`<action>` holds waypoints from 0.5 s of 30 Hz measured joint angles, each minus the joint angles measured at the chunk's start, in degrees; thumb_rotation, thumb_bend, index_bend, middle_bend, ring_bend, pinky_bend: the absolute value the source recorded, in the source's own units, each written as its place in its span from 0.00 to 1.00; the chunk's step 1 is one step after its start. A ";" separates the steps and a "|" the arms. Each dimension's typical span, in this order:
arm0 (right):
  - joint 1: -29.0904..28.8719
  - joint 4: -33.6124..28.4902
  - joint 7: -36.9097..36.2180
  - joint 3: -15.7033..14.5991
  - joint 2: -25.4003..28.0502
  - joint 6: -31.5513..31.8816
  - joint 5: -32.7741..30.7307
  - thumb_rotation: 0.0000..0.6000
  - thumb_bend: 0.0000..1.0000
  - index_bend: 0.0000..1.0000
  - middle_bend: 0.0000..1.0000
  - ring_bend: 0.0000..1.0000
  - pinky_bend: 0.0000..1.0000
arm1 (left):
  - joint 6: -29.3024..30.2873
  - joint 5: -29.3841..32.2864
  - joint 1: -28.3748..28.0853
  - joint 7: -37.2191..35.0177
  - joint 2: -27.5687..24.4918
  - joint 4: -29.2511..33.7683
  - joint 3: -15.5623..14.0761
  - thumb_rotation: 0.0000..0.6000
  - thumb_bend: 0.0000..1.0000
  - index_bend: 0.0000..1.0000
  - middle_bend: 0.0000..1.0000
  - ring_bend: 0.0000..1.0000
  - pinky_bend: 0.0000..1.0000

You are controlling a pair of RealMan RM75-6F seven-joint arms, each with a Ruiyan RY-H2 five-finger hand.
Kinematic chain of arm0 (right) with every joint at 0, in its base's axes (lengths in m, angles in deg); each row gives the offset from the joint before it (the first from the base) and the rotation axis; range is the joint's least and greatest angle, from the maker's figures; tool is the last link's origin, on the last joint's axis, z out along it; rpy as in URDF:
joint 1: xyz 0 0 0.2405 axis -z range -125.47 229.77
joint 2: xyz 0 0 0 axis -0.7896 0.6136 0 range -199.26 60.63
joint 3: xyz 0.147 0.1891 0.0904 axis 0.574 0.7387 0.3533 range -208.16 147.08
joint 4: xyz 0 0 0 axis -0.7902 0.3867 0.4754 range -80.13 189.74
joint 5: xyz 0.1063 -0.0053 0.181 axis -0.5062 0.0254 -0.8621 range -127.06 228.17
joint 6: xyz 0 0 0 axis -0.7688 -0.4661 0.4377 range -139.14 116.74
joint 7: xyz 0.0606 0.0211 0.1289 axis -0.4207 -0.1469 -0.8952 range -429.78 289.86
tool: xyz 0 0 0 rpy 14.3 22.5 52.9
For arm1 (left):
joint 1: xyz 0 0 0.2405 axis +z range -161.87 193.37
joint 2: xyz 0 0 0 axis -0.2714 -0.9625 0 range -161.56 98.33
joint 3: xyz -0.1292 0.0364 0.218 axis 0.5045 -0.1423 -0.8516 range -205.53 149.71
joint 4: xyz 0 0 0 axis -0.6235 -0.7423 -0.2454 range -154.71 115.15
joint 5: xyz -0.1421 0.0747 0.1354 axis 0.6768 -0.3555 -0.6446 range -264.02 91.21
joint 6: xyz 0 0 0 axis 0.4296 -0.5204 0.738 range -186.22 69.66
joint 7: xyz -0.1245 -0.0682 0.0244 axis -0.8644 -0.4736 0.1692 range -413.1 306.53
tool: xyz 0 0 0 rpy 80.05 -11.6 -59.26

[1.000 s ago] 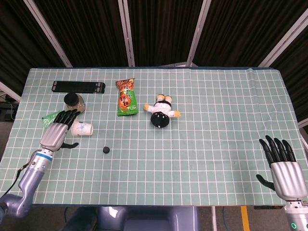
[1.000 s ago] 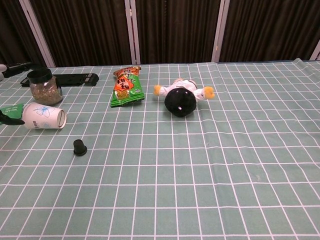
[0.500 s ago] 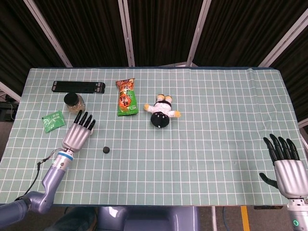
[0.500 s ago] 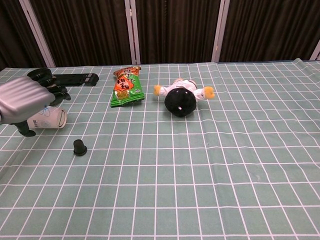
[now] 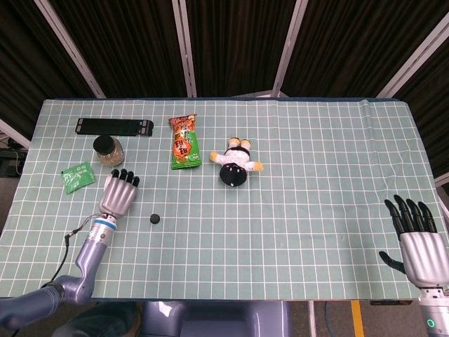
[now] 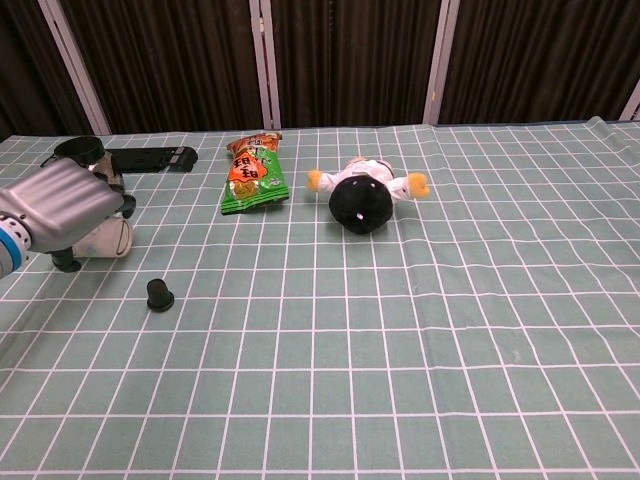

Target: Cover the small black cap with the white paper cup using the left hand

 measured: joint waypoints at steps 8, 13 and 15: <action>-0.09 0.03 -0.02 -0.10 -0.03 -0.03 0.12 1.00 0.00 0.00 0.00 0.00 0.00 | 1.34 -0.55 0.06 -3.71 0.42 -1.88 -0.40 1.00 0.02 0.50 0.44 0.41 0.46; -0.09 -0.01 -0.03 -0.17 -0.03 0.01 0.20 1.00 0.00 0.00 0.00 0.00 0.00 | 2.20 -0.78 0.28 -7.01 -0.09 -1.20 0.00 1.00 0.01 0.50 0.45 0.41 0.46; -0.06 -0.02 -0.10 -0.18 -0.01 0.07 0.18 1.00 0.00 0.00 0.00 0.00 0.00 | 2.65 -0.75 0.47 -9.26 -0.61 -0.06 0.48 1.00 0.01 0.50 0.44 0.41 0.46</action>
